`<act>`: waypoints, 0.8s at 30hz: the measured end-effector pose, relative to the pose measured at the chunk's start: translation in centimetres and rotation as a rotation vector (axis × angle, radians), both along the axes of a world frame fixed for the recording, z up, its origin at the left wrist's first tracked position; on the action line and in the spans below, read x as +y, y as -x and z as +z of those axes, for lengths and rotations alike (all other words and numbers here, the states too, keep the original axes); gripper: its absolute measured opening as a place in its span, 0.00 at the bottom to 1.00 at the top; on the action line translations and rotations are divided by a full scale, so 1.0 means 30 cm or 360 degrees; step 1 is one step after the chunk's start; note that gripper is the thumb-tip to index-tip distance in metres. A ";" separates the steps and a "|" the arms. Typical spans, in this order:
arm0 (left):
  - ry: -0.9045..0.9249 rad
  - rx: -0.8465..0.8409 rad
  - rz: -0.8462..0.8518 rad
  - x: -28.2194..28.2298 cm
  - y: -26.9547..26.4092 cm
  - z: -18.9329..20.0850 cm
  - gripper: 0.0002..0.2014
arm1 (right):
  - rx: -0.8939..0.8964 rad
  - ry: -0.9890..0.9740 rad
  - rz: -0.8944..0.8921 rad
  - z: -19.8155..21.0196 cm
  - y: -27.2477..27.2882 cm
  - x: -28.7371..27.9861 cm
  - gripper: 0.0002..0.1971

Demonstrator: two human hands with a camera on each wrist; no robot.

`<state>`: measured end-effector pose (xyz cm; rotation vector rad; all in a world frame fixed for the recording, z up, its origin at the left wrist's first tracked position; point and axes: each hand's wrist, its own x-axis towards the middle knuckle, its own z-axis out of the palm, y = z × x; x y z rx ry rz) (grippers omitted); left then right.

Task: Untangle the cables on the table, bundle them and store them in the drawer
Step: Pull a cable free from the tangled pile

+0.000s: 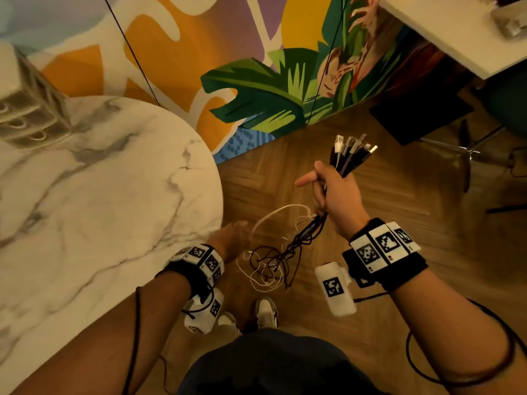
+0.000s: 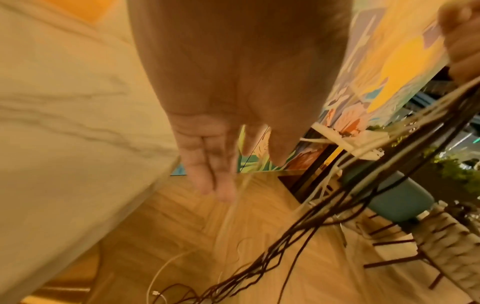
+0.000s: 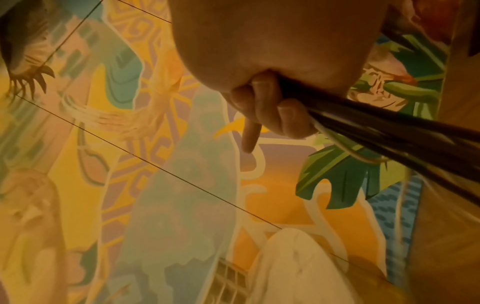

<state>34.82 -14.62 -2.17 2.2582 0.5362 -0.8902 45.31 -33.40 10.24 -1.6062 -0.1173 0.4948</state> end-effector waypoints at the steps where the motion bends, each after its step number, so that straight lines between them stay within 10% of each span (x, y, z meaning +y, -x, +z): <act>1: -0.0118 -0.0044 -0.0043 -0.011 -0.001 0.022 0.25 | 0.0006 -0.0022 0.0020 0.008 0.002 0.008 0.26; 4: 0.0137 -0.0562 0.0032 -0.066 -0.029 0.183 0.37 | -0.0001 -0.0049 0.0087 0.038 0.019 0.040 0.25; 7: 0.0773 -0.1043 -0.0016 -0.139 -0.081 0.368 0.28 | -0.0056 0.0024 0.0087 0.069 0.031 0.093 0.20; 14: 0.1195 -0.1153 0.0284 -0.203 -0.183 0.498 0.12 | -0.0712 0.0485 0.0251 0.128 -0.011 0.134 0.18; 20: 0.1204 -0.1329 0.0512 -0.173 -0.188 0.588 0.16 | 0.0028 -0.0394 0.0709 0.153 -0.015 0.096 0.27; 24: 0.1348 -0.1299 0.0800 -0.120 -0.197 0.671 0.24 | -0.0118 -0.0150 0.1006 0.008 0.045 0.144 0.10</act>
